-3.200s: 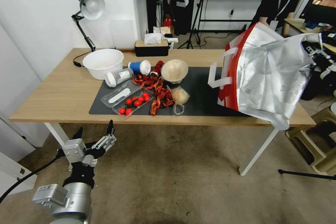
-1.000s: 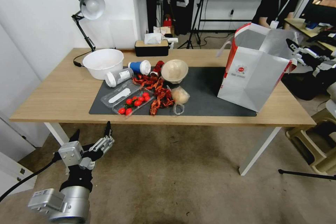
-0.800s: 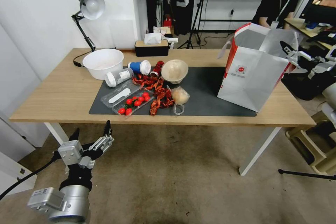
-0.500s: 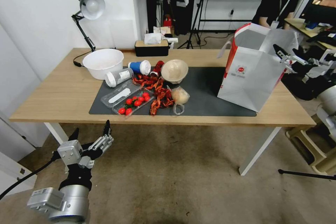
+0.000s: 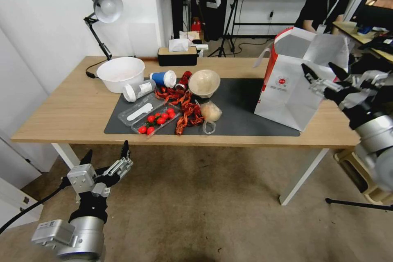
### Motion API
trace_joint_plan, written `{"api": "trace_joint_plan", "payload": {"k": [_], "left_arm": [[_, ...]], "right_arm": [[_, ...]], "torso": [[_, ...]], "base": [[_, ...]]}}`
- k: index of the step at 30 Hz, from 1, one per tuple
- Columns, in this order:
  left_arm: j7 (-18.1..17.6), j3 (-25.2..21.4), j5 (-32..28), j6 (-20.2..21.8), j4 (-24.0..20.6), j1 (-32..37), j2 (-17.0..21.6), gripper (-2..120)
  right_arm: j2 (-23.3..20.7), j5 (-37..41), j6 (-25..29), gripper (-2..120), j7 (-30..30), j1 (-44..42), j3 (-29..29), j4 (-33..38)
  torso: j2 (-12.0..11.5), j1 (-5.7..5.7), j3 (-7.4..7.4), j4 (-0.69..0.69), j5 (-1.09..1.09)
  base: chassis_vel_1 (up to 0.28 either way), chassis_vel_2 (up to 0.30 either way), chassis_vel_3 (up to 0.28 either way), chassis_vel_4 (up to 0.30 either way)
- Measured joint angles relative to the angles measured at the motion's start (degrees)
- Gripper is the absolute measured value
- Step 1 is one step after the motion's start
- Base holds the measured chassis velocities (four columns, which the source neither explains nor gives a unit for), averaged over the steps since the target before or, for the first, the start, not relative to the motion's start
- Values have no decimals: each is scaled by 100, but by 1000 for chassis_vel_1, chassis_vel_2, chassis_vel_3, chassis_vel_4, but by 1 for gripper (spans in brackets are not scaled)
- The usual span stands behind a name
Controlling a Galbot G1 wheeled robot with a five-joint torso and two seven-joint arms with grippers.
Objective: Pick up the food delivery bag from the floor and place it on the table.
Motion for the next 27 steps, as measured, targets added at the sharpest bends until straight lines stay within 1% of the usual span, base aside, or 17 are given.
{"api": "trace_joint_plan", "payload": {"k": [1, 2, 5, 6, 9, 10, 13, 14, 16, 18, 21, 22, 24, 26, 27], "left_arm": [[-1, 4, 11, 25, 2, 0, -3, 100], [-1, 4, 11, 25, 2, 0, -3, 100], [30, -2, 142, 68, 49, -47, -33, 100], [30, -2, 142, 68, 49, -47, -33, 100], [125, -18, 189, 179, 56, -70, -46, 100], [125, -18, 189, 179, 56, -70, -46, 100], [239, -24, 271, 233, 63, -79, -90, 100], [239, -24, 271, 233, 63, -79, -90, 100], [274, -18, 311, 242, 81, -80, -109, 100], [285, -15, 325, 242, 89, -80, -116, 100], [313, -12, 361, 246, 113, -74, -123, 100], [313, -12, 361, 246, 113, -74, -123, 100], [331, -25, 385, 246, 138, -67, -124, 100], [334, -28, 389, 246, 141, -65, -124, 100], [340, -33, 398, 246, 149, -58, -124, 100]], "right_arm": [[109, -292, 59, 100, 94, -152, -4, 103], [109, -292, 59, 100, 94, -152, -4, 103], [523, -1304, 237, 100, 342, -685, 9, 370], [523, -1304, 237, 100, 342, -685, 9, 370], [907, -1880, 339, 100, 529, -1135, 5, 578], [907, -1880, 339, 100, 529, -1135, 5, 578], [1391, -2394, 412, 100, 743, -1516, -218, 690], [1391, -2394, 412, 100, 743, -1516, -218, 690], [1669, -2613, 465, 100, 805, -1665, -386, 697], [1746, -2680, 486, 100, 822, -1698, -435, 696], [2033, -2954, 581, 100, 863, -1794, -625, 651], [2033, -2954, 581, 100, 863, -1794, -625, 651], [2313, -3230, 716, 100, 904, -1889, -838, 563], [2360, -3275, 741, 100, 904, -1906, -877, 544], [2459, -3374, 791, 100, 909, -1942, -960, 505]], "torso": [[0, 0, 0, 0, 1], [0, 0, 0, 0, 1], [0, 0, 0, -1, 0], [0, 0, 0, -1, 0], [0, 0, 0, -1, -1], [0, 0, 0, -1, -1], [0, 0, 0, -1, 0], [0, 0, 0, -1, 0], [0, 0, 0, -1, 0], [0, -1, 0, -1, 0], [0, 0, 0, -1, 0], [0, 0, 0, -1, 0], [0, 0, 0, 0, 0], [0, 0, 0, 0, 0], [0, 0, 0, 0, 0]], "base": [[0, 0, 0, 0], [0, 0, 0, 0], [0, 0, 0, 0], [0, 0, 0, 0], [0, 0, 0, 0], [0, 0, 0, 0], [0, 0, 0, 0], [0, 0, 0, 0], [0, 0, 0, 0], [0, 0, 0, 0], [0, 0, 0, 0], [0, 0, 0, 0], [0, 0, 0, 0], [0, 0, 0, 0], [0, 0, 0, 0]]}}
